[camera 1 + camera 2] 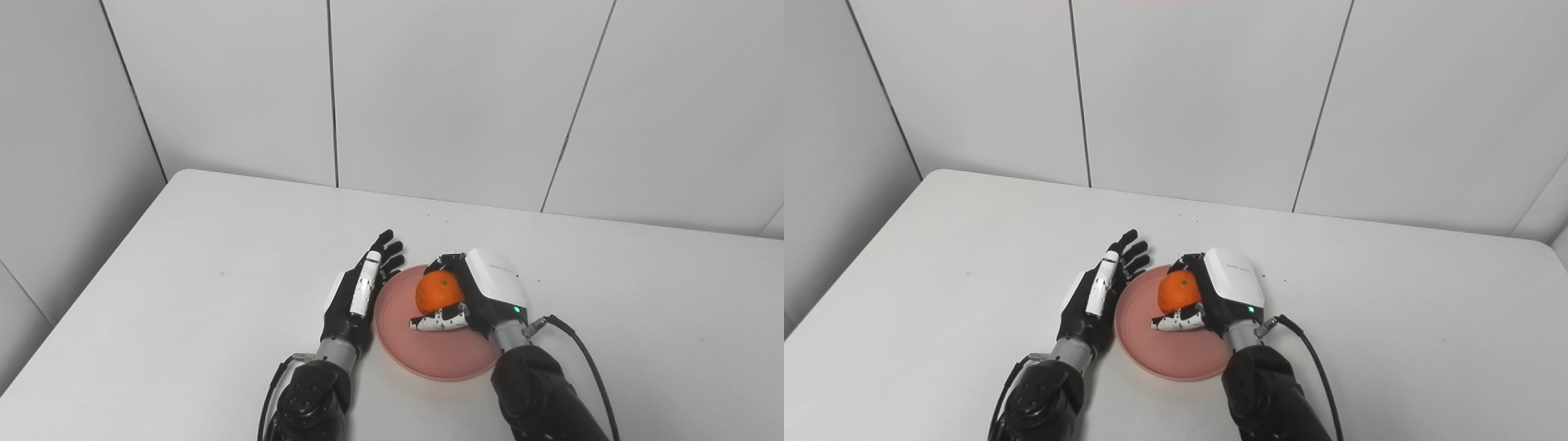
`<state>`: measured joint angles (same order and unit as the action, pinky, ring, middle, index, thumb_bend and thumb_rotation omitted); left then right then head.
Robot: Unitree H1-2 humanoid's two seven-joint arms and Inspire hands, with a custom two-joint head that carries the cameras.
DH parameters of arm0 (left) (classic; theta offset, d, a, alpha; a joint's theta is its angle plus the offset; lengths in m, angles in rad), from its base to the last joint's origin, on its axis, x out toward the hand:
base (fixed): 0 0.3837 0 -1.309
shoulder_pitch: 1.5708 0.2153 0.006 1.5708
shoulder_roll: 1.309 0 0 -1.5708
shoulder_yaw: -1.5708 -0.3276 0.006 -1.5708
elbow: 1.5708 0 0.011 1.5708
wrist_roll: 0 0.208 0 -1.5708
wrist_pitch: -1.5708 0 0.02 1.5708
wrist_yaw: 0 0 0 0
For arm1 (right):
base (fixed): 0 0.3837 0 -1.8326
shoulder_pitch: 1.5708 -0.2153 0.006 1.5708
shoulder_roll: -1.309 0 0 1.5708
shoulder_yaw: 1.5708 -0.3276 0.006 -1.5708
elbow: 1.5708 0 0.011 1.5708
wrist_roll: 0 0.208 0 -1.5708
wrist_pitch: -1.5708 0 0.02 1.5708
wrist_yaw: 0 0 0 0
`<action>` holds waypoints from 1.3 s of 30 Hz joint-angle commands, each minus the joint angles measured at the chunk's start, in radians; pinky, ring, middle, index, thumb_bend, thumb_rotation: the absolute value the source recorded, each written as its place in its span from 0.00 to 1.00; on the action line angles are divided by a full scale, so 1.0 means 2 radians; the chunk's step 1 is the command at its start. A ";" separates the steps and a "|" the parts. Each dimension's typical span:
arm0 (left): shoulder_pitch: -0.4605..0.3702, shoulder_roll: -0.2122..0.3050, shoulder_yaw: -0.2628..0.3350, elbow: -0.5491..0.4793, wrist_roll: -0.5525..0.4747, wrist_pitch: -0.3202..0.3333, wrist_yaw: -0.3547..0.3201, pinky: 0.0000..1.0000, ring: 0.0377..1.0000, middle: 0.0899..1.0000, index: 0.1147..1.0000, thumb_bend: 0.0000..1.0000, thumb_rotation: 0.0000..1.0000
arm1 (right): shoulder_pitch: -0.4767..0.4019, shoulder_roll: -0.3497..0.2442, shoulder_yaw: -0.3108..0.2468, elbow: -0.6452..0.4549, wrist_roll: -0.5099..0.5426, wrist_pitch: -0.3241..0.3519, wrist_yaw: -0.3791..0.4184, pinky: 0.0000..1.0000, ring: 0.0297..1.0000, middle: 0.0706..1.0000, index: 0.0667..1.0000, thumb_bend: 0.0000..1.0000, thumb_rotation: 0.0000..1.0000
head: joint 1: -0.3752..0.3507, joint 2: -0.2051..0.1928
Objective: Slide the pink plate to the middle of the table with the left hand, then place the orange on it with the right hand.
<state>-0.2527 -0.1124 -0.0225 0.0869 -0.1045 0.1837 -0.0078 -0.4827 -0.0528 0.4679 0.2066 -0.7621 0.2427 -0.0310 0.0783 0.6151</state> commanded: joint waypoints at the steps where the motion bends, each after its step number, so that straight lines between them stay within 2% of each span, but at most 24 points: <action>1: 0.004 0.002 0.003 0.001 -0.001 0.011 0.001 0.91 0.91 0.91 0.89 0.39 1.00 | -0.004 0.002 0.008 0.000 -0.001 -0.004 0.018 0.21 0.28 0.36 0.45 0.52 0.13 | 0.000 -0.001; 4: 0.004 0.002 0.004 0.002 0.001 0.008 0.002 0.91 0.90 0.90 0.88 0.38 1.00 | -0.001 0.001 0.009 -0.017 -0.003 0.006 0.028 0.22 0.30 0.39 0.45 0.52 0.14 | 0.000 0.000; 5: 0.004 0.003 0.004 0.002 0.002 0.008 0.002 0.90 0.90 0.90 0.88 0.38 1.00 | 0.000 0.000 0.010 -0.027 -0.006 0.011 0.034 0.28 0.37 0.46 0.53 0.68 0.17 | 0.000 -0.001; 8: 0.004 0.004 0.004 0.002 0.003 0.007 0.002 0.89 0.90 0.89 0.88 0.38 1.00 | 0.003 -0.003 0.012 -0.046 -0.013 0.019 0.046 0.33 0.44 0.52 0.61 0.83 0.21 | -0.001 -0.001; 9: 0.004 0.005 0.004 0.004 0.003 0.004 0.001 0.89 0.90 0.89 0.88 0.38 1.00 | 0.004 -0.005 0.014 -0.056 -0.018 0.024 0.055 0.35 0.46 0.54 0.63 0.85 0.21 | -0.001 -0.001; 11: 0.004 0.005 0.003 0.006 0.003 0.001 0.000 0.89 0.90 0.90 0.88 0.38 1.00 | 0.005 -0.009 0.016 -0.077 -0.023 0.030 0.072 0.44 0.55 0.62 0.70 0.88 0.25 | -0.001 -0.001; 12: 0.004 0.005 0.003 0.006 0.003 0.000 0.001 0.89 0.90 0.90 0.89 0.39 1.00 | 0.006 -0.011 0.016 -0.086 -0.024 0.032 0.080 0.48 0.60 0.66 0.73 0.90 0.26 | -0.002 -0.001; 14: 0.004 0.004 0.004 0.006 0.002 0.001 0.001 0.89 0.90 0.90 0.89 0.38 1.00 | 0.008 -0.014 0.014 -0.100 -0.026 0.033 0.092 0.49 0.62 0.68 0.76 0.92 0.28 | -0.003 -0.002; 18: 0.004 0.004 0.005 0.006 0.001 0.003 0.001 0.88 0.90 0.90 0.88 0.39 1.00 | 0.011 -0.017 0.008 -0.131 -0.029 0.043 0.118 0.50 0.64 0.71 0.79 0.94 0.30 | -0.004 -0.002; 22: 0.004 0.004 0.007 0.005 -0.002 0.005 -0.001 0.88 0.90 0.90 0.89 0.38 1.00 | 0.011 -0.020 0.004 -0.153 -0.035 0.052 0.138 0.60 0.73 0.79 0.82 0.99 0.34 | -0.006 -0.002; 25: 0.004 0.003 0.009 0.005 -0.003 0.007 0.000 0.88 0.89 0.89 0.89 0.38 1.00 | 0.010 -0.023 0.003 -0.167 -0.041 0.054 0.151 0.61 0.75 0.82 0.84 1.00 0.35 | -0.007 -0.003; 31: 0.003 0.004 0.011 0.008 -0.004 0.002 -0.003 0.88 0.89 0.89 0.89 0.38 1.00 | 0.012 -0.025 -0.007 -0.179 -0.032 0.045 0.162 0.66 0.80 0.86 0.89 1.00 0.38 | -0.010 -0.004; 36: 0.003 0.005 0.013 0.005 -0.004 0.009 -0.006 0.88 0.89 0.90 0.89 0.38 1.00 | 0.013 -0.031 -0.020 -0.194 -0.021 0.031 0.155 0.82 0.88 0.90 0.94 1.00 0.48 | -0.013 -0.005; 39: 0.004 0.005 0.013 0.003 -0.005 0.012 -0.007 0.89 0.90 0.90 0.90 0.38 1.00 | 0.013 -0.033 -0.033 -0.210 -0.009 0.029 0.153 0.84 0.89 0.91 0.95 1.00 0.50 | -0.015 -0.006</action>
<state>-0.2524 -0.1073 0.0019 0.0863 -0.1058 0.1811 -0.0200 -0.4268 -0.1159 0.4239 -0.1665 -0.7919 0.3379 0.2981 0.0476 0.6044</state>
